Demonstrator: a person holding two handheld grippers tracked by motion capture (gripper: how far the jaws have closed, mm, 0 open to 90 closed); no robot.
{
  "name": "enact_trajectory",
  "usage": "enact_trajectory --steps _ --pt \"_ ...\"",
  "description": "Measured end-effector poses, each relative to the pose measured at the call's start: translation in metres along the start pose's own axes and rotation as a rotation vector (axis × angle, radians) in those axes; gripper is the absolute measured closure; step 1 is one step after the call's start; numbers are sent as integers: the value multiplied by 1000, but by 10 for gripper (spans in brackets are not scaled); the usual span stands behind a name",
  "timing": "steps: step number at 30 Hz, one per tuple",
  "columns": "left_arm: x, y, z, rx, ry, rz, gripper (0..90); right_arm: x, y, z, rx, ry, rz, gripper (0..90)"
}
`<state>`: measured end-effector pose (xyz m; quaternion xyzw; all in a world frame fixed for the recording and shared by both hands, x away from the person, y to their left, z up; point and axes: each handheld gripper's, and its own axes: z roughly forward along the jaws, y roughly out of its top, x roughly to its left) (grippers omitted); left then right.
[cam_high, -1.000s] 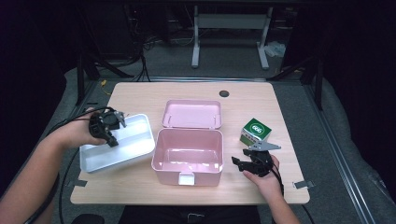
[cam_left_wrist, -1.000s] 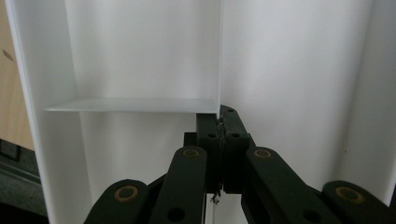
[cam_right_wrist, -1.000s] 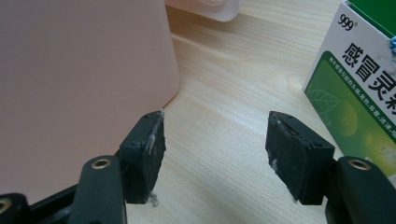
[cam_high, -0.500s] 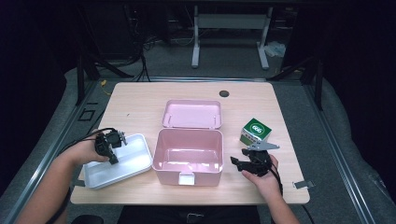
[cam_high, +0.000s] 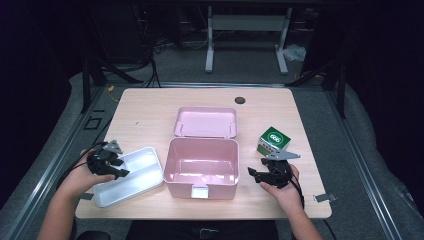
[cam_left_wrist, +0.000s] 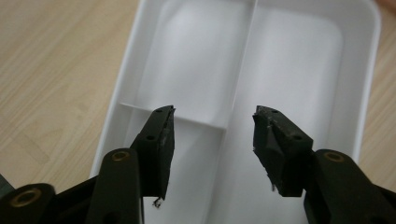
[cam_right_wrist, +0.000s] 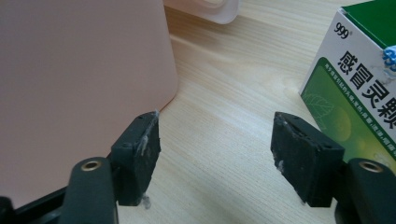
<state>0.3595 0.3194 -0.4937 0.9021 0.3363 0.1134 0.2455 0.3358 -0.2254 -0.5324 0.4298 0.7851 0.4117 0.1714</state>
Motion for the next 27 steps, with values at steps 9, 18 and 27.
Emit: enact_trajectory --steps 9,18,27 --pt "3 -20 2 -107 -15 -90 464 3 13 -6 94 16 -67 288" --pt "6 -25 -1 -125 -5 -191 477 -1 38 -12 199 19 -148 232" --pt "9 -28 1 -114 -16 -209 465 -17 85 -12 353 -6 -222 138"
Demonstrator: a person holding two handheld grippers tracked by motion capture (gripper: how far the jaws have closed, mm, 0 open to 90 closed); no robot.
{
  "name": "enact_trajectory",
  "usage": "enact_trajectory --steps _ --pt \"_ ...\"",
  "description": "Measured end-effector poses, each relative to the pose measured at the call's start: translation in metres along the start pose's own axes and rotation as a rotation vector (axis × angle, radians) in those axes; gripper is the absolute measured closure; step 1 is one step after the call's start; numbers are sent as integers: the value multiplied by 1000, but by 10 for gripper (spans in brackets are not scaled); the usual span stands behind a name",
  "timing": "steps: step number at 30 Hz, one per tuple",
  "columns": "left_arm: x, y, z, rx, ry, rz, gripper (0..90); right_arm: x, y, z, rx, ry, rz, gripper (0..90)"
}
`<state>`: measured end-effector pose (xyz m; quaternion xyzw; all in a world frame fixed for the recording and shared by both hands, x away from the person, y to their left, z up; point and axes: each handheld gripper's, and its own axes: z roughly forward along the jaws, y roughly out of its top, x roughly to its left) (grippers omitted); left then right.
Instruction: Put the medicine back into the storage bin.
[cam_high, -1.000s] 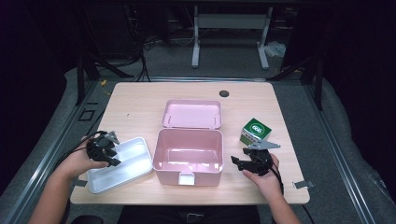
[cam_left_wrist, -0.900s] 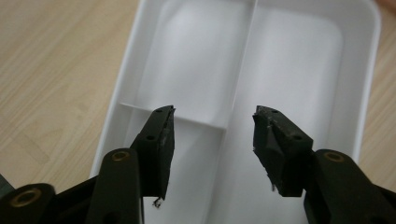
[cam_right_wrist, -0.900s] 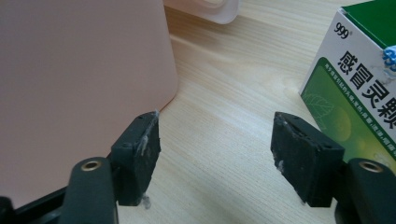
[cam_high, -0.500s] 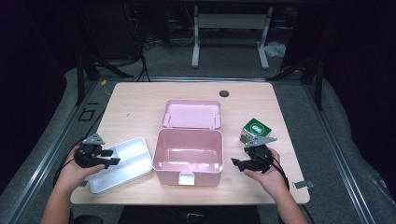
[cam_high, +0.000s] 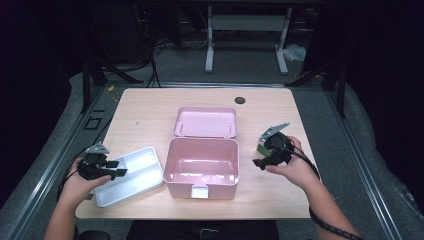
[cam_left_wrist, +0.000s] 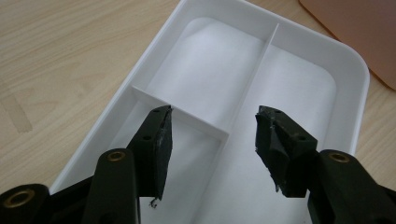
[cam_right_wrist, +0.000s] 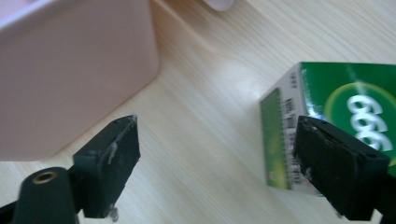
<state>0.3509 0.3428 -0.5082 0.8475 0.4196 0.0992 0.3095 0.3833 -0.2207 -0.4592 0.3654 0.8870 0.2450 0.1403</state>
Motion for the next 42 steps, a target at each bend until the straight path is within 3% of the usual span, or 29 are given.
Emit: enact_trajectory --steps 9,13,16,24,42 --pt "-2 2 2 35 22 18 463 -51 43 6 267 -47 -12 84" --pt "-5 6 2 39 25 46 463 -67 52 15 357 -56 -15 67" --pt "-6 7 1 30 29 43 462 -76 54 22 398 -50 -8 63" --pt "-3 5 2 40 32 33 460 -88 51 42 464 -22 31 63" --pt "-2 3 2 47 33 27 460 -95 48 53 482 12 59 138"
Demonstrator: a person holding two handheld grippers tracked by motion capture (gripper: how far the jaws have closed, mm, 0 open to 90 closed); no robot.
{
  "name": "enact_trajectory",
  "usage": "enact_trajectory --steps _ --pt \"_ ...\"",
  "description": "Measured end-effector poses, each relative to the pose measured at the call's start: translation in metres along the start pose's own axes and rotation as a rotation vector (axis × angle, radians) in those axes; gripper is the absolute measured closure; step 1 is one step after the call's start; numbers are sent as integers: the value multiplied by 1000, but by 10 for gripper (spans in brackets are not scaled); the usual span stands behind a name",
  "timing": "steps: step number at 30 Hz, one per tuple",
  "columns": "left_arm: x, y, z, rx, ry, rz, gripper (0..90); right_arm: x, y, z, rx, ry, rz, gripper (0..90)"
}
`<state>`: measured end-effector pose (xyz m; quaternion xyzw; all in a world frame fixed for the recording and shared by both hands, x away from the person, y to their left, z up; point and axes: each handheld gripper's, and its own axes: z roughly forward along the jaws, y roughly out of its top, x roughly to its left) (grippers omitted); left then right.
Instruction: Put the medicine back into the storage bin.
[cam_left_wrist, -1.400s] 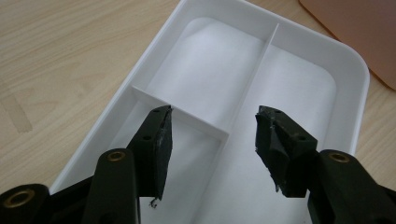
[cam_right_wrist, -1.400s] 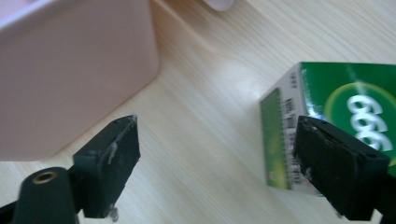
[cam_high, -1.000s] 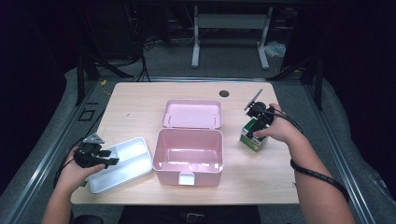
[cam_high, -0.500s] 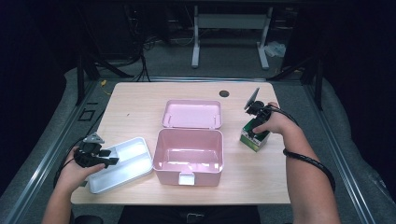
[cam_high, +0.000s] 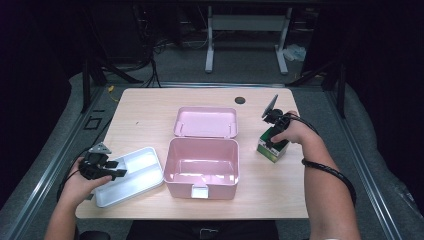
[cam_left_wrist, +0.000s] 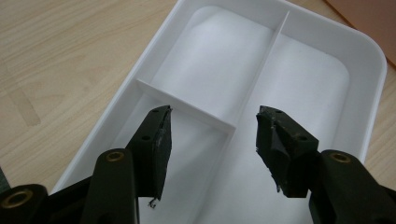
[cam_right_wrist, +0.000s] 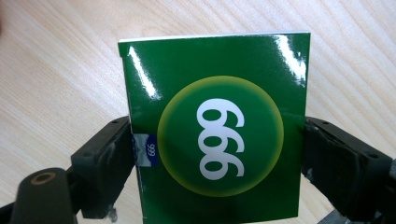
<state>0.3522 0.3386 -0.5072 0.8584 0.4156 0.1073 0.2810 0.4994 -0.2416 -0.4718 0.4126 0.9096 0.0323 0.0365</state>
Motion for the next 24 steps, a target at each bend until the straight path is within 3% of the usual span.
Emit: enact_trajectory --steps 15,24 --pt "-1 0 0 0 -2 -6 460 0 -1 -2 -12 5 -7 157" --pt "-1 0 0 0 -4 -1 459 10 0 -23 -30 -16 -64 159"
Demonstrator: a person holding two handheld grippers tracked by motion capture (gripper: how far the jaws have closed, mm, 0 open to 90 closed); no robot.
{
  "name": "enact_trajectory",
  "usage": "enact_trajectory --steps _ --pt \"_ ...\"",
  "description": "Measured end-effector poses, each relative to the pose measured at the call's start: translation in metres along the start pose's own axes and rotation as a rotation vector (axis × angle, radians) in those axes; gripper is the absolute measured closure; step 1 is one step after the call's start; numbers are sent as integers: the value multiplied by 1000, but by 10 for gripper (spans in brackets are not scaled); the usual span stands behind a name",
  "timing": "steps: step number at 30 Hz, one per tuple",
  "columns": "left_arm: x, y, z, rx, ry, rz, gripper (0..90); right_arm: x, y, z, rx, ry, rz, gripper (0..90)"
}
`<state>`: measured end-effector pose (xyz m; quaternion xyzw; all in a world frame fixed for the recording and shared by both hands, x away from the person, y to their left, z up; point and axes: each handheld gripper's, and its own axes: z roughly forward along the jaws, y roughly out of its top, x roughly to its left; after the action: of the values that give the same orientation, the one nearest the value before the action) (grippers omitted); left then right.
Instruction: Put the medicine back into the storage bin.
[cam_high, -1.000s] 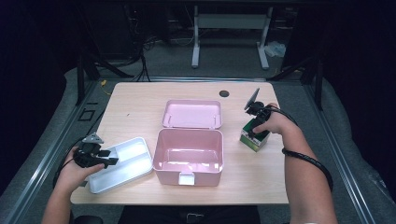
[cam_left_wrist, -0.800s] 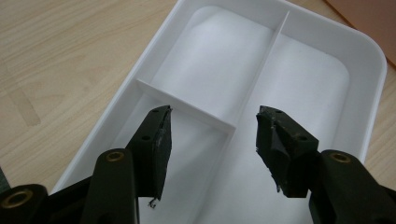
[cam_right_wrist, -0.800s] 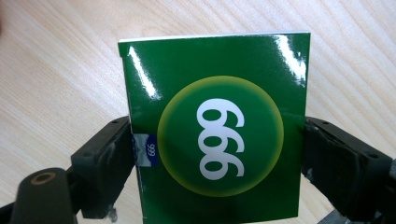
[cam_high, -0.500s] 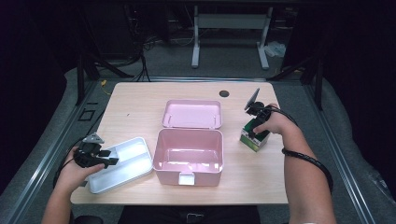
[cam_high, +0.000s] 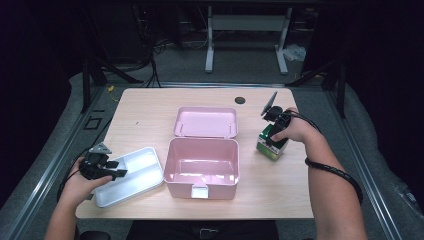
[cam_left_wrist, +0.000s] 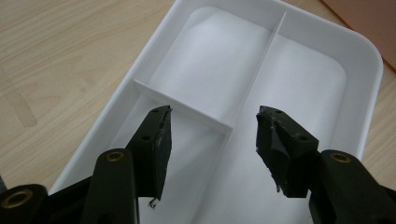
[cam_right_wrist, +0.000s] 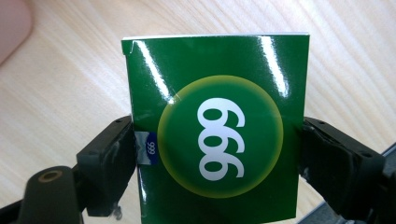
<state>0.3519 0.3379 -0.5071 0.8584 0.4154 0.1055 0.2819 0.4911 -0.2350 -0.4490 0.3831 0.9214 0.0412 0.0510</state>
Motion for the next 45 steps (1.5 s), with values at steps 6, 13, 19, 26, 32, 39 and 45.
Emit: enact_trajectory --steps 6,13,19,26,32,39,45 --pt "0 0 -1 -2 0 -4 459 10 2 -18 -8 -13 -42 161" --pt "0 -1 1 5 -2 -5 459 25 1 -34 -29 -15 -176 167" --pt "0 -1 1 11 2 1 458 40 -7 -41 -54 0 -414 174" --pt "-1 -1 1 9 2 2 456 58 -13 -46 -68 27 -578 177" --pt "-1 -1 1 1 6 8 456 67 -13 -51 -48 34 -619 178" --pt "-1 -1 1 7 0 5 456 78 -11 -63 -37 31 -652 178" --pt "-1 -1 1 4 -1 1 455 87 -9 -84 -40 54 -656 178"
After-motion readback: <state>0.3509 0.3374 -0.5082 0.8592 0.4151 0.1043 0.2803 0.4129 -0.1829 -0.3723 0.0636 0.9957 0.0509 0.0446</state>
